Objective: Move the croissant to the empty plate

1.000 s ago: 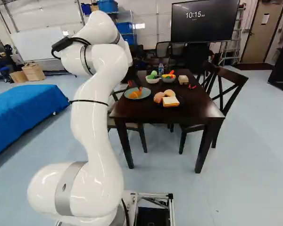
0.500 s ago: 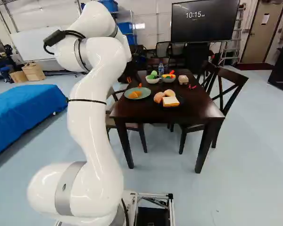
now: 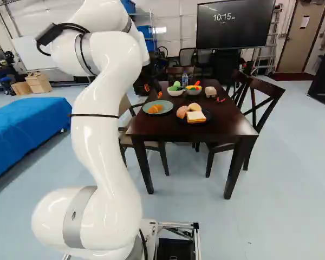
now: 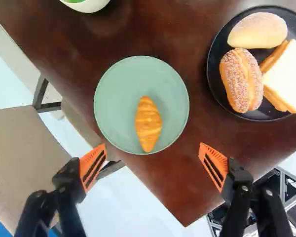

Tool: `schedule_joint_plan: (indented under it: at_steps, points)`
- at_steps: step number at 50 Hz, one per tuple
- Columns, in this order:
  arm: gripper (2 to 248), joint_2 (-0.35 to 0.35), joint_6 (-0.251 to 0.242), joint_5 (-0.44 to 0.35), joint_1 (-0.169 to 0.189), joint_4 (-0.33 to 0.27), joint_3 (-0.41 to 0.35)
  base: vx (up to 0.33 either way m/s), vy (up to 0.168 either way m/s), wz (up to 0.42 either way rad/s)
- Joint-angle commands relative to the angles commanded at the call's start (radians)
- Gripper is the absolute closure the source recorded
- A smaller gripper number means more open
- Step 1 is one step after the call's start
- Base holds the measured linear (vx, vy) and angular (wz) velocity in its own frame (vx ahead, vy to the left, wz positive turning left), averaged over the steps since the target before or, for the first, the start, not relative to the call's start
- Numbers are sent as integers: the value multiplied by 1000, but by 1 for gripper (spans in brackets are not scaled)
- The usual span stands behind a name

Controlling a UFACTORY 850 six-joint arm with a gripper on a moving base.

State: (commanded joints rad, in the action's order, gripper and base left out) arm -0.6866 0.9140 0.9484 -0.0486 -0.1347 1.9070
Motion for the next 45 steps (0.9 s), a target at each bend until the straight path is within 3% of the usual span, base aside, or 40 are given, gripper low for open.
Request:
schedule_joint_plan:
  at_steps: [19, 45]
  points:
    - [3, 72, 0, 48, -1, 0, -48, 0, 0, 0]
    - [3, 83, -10, 28, 0, 1, -69, 0, 0, 0]
